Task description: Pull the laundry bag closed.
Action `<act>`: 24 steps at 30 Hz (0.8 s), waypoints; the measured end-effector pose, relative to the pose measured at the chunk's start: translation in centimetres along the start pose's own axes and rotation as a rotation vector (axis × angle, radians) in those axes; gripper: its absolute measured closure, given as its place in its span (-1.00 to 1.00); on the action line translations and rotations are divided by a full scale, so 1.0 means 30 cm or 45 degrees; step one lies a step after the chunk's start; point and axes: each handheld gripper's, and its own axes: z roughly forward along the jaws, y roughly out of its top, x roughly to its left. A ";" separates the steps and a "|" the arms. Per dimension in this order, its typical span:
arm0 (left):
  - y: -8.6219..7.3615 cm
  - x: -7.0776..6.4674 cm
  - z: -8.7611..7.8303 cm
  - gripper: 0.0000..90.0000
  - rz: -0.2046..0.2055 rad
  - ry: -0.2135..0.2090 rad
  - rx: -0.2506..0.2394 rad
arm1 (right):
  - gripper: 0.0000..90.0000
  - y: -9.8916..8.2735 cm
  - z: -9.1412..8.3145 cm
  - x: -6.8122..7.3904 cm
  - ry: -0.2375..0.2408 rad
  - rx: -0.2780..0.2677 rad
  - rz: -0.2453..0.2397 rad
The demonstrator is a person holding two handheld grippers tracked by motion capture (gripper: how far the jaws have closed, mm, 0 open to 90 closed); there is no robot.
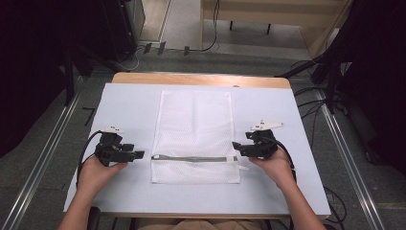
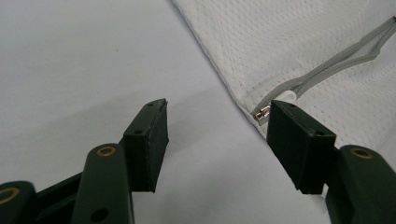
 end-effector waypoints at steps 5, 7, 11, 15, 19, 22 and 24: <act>0.000 0.003 0.002 -0.12 -0.001 -0.010 0.007 | -0.21 0.003 0.000 -0.001 0.000 0.009 0.006; -0.001 0.003 0.001 -0.12 -0.003 -0.014 0.001 | -0.17 0.003 0.003 -0.003 0.007 0.022 0.007; -0.002 0.005 0.000 -0.12 0.000 -0.010 0.001 | -0.17 0.005 0.006 -0.002 0.008 0.030 -0.002; -0.001 0.004 0.005 -0.12 -0.011 -0.013 0.000 | -0.14 0.004 0.001 0.002 0.012 0.026 -0.006; -0.004 0.001 0.008 -0.06 -0.011 -0.020 0.022 | -0.12 0.006 0.001 -0.001 0.031 0.048 0.006; -0.009 0.000 0.008 -0.06 -0.013 -0.014 0.020 | -0.13 0.009 0.001 -0.002 0.033 0.055 0.019; -0.009 0.003 0.002 -0.09 -0.008 -0.007 0.004 | -0.13 0.009 0.002 -0.003 0.033 0.053 0.008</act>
